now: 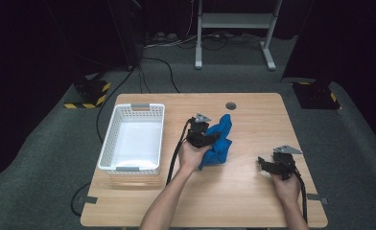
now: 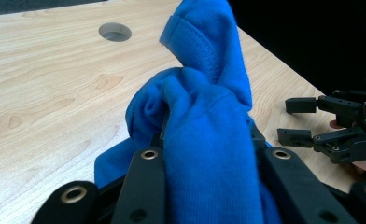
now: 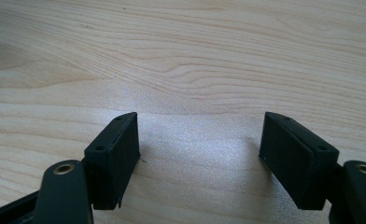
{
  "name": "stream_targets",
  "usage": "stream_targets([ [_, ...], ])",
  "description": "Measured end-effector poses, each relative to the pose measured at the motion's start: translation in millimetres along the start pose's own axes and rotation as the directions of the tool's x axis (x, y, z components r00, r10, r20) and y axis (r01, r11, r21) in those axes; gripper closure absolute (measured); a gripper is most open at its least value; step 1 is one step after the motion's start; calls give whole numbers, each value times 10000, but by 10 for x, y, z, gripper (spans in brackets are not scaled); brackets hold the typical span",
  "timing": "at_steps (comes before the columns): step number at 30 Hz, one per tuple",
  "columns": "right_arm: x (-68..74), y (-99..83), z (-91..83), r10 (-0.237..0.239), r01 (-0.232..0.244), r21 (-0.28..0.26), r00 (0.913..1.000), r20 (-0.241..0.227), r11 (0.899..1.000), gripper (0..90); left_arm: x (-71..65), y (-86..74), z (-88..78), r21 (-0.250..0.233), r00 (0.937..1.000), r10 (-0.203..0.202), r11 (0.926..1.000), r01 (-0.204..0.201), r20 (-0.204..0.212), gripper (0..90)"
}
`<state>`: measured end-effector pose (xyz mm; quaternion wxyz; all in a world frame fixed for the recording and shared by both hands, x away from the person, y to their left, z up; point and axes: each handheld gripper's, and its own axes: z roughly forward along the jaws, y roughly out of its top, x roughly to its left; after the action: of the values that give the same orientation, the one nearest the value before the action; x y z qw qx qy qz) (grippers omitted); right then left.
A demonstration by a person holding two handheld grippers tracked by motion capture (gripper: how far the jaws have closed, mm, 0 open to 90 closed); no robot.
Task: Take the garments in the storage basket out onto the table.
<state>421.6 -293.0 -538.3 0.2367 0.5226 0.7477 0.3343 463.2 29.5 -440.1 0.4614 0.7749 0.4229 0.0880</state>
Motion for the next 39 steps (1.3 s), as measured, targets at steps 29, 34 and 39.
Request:
stream_targets([
  [29, 0, 0, 0, 16, -16, 1, 10000, 1, 10000, 285, -4, -142, 218, 318, 9997, -50, 9995, 57, -245, 705],
  [34, 0, 0, 0, 8, -8, 2, 10000, 9, 10000, 285, -8, -163, 264, 298, 9996, -74, 9995, 82, -269, 703],
  [39, 1, 0, 0, 9, -9, 2, 10000, 11, 10000, 285, -3, -183, 306, 384, 9995, -42, 9992, 54, -328, 701],
])
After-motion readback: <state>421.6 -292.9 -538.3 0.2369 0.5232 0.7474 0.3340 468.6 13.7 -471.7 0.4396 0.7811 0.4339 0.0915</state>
